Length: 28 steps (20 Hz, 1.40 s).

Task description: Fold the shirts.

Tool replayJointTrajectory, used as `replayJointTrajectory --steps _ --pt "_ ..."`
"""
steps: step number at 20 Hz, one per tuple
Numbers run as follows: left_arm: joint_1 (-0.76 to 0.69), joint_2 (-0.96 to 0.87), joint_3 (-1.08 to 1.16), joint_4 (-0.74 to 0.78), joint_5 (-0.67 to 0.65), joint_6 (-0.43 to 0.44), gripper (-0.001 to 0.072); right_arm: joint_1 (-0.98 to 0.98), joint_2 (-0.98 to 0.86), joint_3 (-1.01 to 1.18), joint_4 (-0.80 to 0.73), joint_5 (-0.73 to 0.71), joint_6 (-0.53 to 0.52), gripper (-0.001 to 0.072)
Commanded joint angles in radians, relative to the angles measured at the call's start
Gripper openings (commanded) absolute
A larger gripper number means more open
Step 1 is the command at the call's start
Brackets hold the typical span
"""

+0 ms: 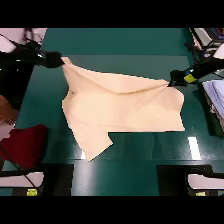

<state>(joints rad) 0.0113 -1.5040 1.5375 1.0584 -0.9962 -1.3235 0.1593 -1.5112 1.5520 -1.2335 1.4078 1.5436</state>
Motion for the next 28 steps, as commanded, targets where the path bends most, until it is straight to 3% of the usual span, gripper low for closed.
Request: replayJointTrajectory --steps 1,2,3,7,9,13,19,28 --pt "-0.014 -0.147 0.025 0.014 0.062 -0.042 0.029 0.0 -0.141 0.113 0.003 -0.035 0.0 0.0096" --pt "0.0 -0.147 0.026 0.014 0.051 -0.065 0.0581 0.0 -0.167 0.154 0.004 -0.03 0.0 0.034" --pt "0.02 -0.146 0.038 0.014 0.007 -0.083 0.0623 -0.003 -0.183 0.192 0.004 -0.016 0.0 0.0412" --pt "0.16 -0.087 0.055 0.016 -0.3 -0.055 0.0622 -0.029 -0.137 0.216 0.011 0.062 -0.054 0.041" --pt "0.215 0.001 -0.031 0.016 -0.331 -0.034 0.0622 -0.052 -0.051 0.119 0.012 0.061 -0.078 0.0409" --pt "0.231 0.238 -0.39 0.03 -0.291 -0.03 0.0623 -0.085 0.135 -0.119 0.012 0.048 -0.091 0.0408" --pt "0.206 0.465 -0.877 -0.089 -0.203 -0.024 0.0623 -0.101 0.333 -0.353 0.012 -0.035 -0.091 0.0408" --pt "0.206 0.473 -1.032 -0.164 -0.079 0.008 0.0623 -0.101 0.397 -0.411 0.017 -0.04 -0.09 0.0408"
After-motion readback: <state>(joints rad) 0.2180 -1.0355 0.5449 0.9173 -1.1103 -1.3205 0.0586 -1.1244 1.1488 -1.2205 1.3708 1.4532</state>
